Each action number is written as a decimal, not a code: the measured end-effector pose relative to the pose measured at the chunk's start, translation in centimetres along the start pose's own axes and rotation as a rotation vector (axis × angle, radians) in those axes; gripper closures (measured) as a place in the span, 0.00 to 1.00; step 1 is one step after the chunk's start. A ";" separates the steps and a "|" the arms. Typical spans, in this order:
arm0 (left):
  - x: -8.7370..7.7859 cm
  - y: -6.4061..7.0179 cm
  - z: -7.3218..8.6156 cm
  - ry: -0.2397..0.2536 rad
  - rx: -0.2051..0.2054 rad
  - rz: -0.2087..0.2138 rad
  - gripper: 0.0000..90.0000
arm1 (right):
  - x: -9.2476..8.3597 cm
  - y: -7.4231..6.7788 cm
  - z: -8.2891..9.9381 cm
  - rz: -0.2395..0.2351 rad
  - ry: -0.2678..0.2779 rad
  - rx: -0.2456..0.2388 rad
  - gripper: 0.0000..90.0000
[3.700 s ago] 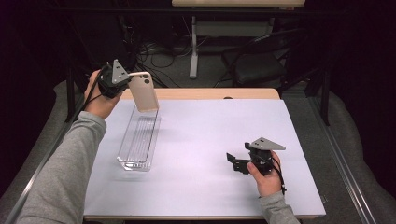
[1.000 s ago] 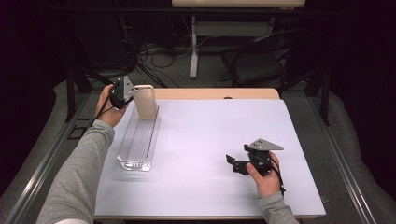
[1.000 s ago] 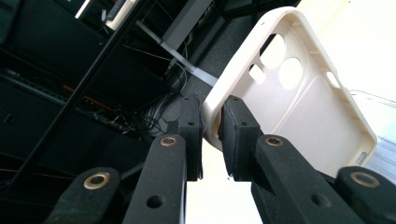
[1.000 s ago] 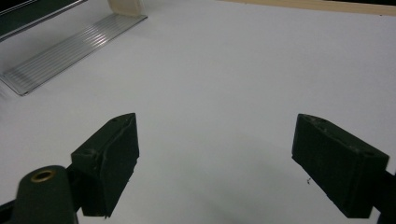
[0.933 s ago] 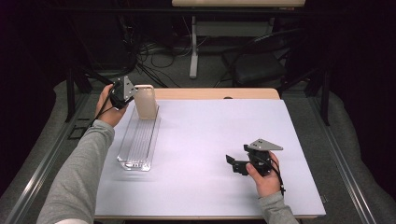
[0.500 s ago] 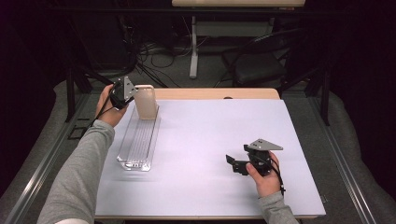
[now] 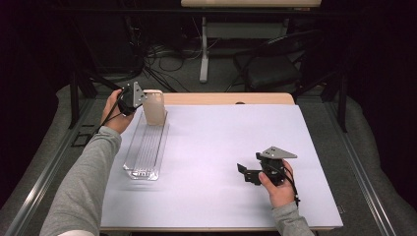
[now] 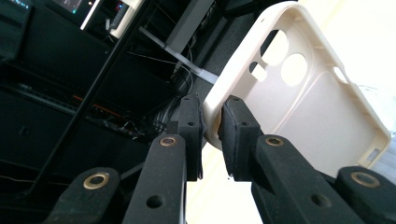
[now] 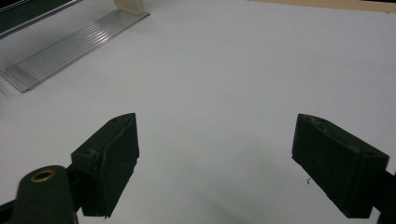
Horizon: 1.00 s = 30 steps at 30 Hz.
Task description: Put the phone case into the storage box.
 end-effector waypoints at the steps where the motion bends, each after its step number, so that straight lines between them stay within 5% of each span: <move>1: 0.0 0.0 0.0 -0.003 0.005 -0.001 0.88 | 0.0 0.0 0.0 0.000 0.000 0.003 0.16; 30: 0.5 -0.1 0.3 -0.017 -0.026 -0.004 0.82 | 0.0 0.0 0.0 -0.003 -0.005 0.000 0.16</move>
Point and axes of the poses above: each handheld gripper's, and its own axes: x roughly forward along the jaws, z roughly out of its underside, y roughly to its right, the point moved 2 cm from there along x, roughly forward along the jaws
